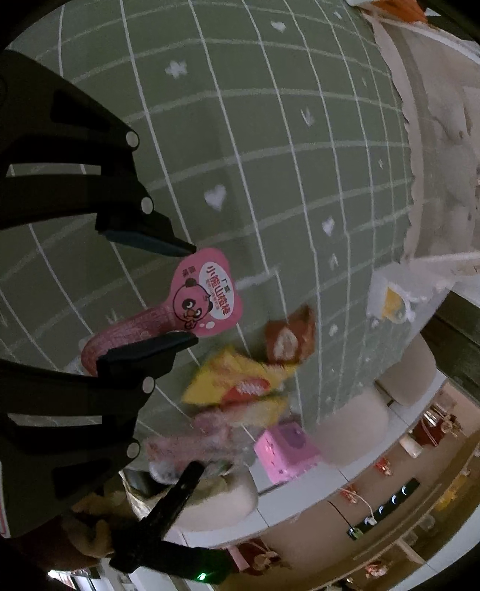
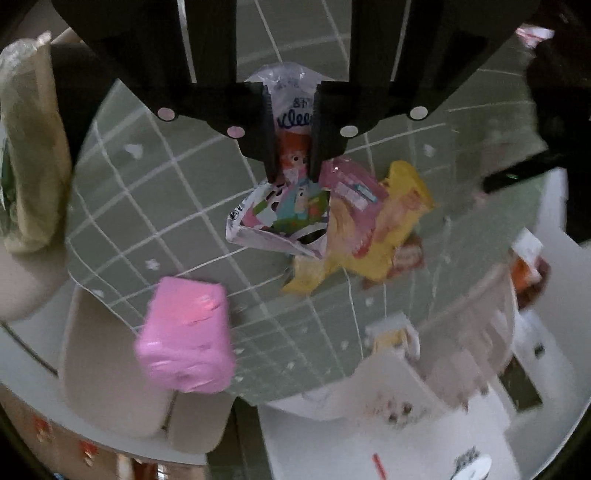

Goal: Collect trash

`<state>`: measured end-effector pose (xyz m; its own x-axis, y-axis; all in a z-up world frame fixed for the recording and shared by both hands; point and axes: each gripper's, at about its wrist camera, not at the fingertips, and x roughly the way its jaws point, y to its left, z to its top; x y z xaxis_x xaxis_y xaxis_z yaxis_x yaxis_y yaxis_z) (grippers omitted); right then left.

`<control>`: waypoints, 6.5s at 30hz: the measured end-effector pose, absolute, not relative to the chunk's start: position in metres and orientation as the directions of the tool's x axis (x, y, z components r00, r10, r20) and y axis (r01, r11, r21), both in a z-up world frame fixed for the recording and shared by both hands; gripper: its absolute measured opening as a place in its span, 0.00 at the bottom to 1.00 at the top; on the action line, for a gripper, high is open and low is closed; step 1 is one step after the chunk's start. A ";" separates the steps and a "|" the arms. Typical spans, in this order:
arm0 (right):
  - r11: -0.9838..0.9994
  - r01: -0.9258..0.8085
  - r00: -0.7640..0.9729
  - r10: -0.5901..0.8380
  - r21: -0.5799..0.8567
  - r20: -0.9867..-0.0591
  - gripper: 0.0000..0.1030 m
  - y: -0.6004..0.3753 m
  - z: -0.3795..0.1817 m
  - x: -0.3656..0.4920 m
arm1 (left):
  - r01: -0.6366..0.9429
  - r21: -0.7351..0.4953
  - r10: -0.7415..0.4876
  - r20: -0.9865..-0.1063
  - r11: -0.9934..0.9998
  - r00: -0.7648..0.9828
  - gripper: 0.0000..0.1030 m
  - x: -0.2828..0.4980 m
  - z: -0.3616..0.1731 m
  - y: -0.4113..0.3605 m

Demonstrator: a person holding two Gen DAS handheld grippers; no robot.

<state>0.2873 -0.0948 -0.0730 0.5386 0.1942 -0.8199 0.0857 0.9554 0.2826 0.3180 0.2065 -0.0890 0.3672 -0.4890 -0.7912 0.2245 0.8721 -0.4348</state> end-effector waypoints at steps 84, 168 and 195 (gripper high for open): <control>0.932 0.298 0.656 -0.045 0.204 -0.753 0.13 -0.350 -0.044 0.163 | 0.511 -0.343 -0.567 -0.728 0.788 0.386 0.60 0.244 0.008 -0.056; 0.968 0.225 0.515 -0.021 0.111 -0.857 0.55 -0.069 -0.123 0.289 | 0.446 -0.365 -0.519 -0.804 0.817 0.291 0.37 0.322 -0.087 0.206; 0.981 0.195 0.506 -0.092 0.009 -0.858 0.52 -0.064 -0.129 0.314 | 0.417 -0.353 -0.500 -0.803 0.837 0.325 0.41 0.340 -0.084 0.221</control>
<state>0.3143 -0.0643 -0.1287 0.5060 -0.0923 -0.8576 0.1945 0.9809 0.0092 0.3403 0.2206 -0.0836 0.3249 -0.5000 -0.8028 0.4174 0.8375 -0.3527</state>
